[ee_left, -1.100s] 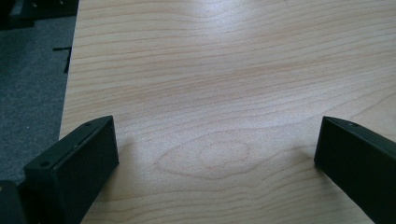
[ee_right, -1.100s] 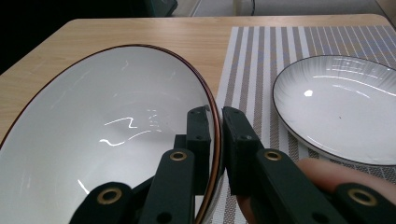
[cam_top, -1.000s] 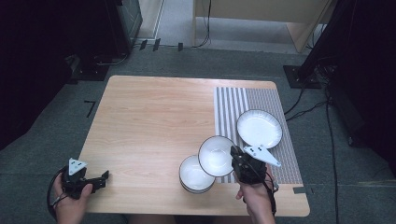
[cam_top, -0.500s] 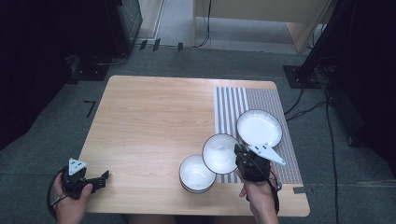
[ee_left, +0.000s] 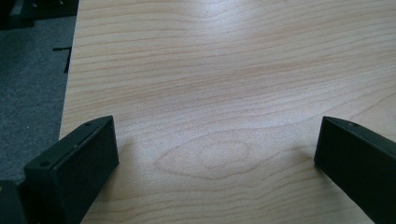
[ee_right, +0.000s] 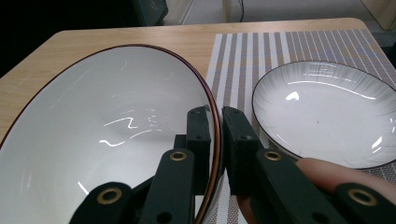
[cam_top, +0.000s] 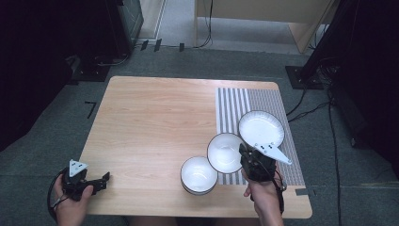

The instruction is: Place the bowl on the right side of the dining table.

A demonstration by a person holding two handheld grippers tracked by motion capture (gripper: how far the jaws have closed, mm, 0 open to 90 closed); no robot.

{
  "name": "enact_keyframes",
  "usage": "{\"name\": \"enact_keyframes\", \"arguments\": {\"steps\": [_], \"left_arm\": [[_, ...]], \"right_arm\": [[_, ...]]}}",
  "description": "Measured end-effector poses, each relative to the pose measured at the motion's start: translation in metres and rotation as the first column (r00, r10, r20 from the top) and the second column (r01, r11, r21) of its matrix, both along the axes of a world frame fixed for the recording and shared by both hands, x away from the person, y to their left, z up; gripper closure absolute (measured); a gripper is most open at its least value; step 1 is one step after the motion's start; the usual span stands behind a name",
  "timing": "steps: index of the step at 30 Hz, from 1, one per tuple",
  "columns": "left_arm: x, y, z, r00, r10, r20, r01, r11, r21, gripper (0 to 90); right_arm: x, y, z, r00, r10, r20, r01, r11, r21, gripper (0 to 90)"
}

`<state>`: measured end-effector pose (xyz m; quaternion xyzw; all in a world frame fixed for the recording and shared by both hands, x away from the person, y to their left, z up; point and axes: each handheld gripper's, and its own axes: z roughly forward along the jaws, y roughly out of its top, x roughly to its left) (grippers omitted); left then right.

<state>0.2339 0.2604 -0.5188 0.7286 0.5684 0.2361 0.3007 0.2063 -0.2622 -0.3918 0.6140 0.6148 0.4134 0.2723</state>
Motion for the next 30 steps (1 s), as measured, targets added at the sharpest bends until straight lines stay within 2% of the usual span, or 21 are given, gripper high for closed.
{"name": "enact_keyframes", "arguments": {"steps": [30], "left_arm": [[0.000,0.000,0.000,1.0000,0.000,0.000,0.000,1.0000,0.000,0.0]], "right_arm": [[0.009,-0.016,-0.003,0.9991,-0.042,-0.003,0.042,0.999,0.003,83.3]]}}
